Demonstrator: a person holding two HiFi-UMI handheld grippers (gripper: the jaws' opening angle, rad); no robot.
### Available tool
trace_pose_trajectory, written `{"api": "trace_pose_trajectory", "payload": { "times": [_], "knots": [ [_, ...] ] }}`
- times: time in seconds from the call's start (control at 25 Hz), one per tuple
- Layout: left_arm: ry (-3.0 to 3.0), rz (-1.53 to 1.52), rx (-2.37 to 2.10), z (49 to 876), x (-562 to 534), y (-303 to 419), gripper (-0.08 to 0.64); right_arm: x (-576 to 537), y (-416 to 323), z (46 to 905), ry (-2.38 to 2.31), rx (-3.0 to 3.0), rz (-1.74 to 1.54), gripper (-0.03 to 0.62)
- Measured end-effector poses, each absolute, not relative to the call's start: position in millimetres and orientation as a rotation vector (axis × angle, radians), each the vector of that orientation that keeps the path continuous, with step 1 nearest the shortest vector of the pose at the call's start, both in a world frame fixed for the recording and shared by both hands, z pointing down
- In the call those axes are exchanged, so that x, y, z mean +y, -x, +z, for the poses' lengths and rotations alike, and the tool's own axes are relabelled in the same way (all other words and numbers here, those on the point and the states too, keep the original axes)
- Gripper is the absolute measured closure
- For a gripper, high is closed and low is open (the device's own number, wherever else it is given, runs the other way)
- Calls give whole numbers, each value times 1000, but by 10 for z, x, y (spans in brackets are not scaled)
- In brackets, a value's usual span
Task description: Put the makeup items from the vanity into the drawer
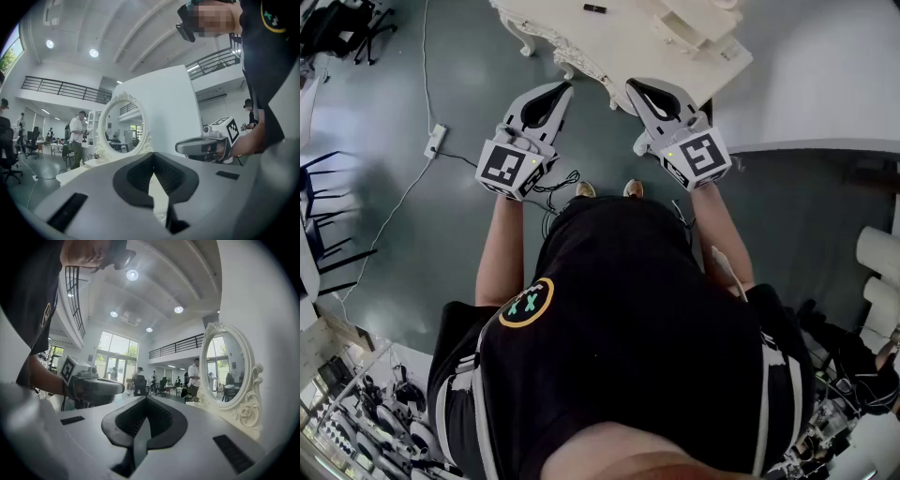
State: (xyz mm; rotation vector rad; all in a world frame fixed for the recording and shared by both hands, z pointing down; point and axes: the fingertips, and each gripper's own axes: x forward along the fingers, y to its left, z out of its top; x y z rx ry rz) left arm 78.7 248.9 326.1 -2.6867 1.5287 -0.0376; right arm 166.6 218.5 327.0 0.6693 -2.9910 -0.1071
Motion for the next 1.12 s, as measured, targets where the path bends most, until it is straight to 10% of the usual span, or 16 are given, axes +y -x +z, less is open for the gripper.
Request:
{"api": "trace_pose_trajectory", "payload": {
  "times": [1.12],
  "knots": [
    [2692,-49,1525,3341,2091,-800,540,1816,-1629,3349,-653,-3000,-63,544]
  ]
}}
